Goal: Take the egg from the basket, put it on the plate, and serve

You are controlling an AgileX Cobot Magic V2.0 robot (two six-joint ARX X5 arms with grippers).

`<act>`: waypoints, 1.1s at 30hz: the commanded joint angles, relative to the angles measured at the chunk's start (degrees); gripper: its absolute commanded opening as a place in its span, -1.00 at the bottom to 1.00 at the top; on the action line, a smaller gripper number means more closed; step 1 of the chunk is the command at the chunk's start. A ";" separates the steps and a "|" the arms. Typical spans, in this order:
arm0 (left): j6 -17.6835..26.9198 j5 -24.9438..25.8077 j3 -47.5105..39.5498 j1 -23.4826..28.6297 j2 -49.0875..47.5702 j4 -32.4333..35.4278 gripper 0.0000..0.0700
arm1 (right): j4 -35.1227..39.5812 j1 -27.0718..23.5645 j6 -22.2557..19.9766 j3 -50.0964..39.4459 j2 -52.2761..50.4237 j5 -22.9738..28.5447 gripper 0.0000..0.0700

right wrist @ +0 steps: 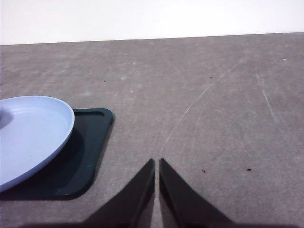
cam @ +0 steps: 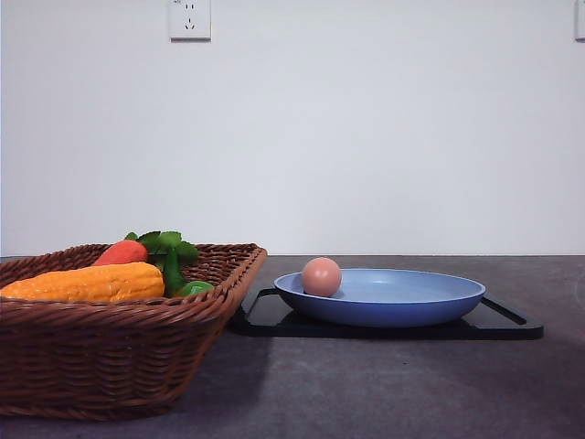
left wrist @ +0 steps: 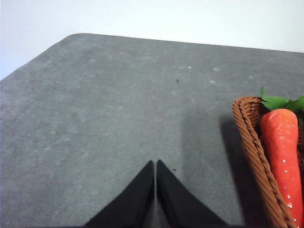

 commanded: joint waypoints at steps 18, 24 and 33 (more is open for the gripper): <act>-0.13 -0.09 -0.74 0.00 -0.04 -2.36 -1.00 | 0.74 -0.02 0.74 -0.35 -0.13 0.09 -1.00; -0.13 -0.09 -0.74 0.00 -0.04 -2.36 -1.00 | 0.74 -0.02 0.74 -0.35 -0.13 0.09 -1.00; -0.13 -0.09 -0.74 0.00 -0.04 -2.36 -1.00 | 0.74 -0.02 0.74 -0.35 -0.13 0.09 -1.00</act>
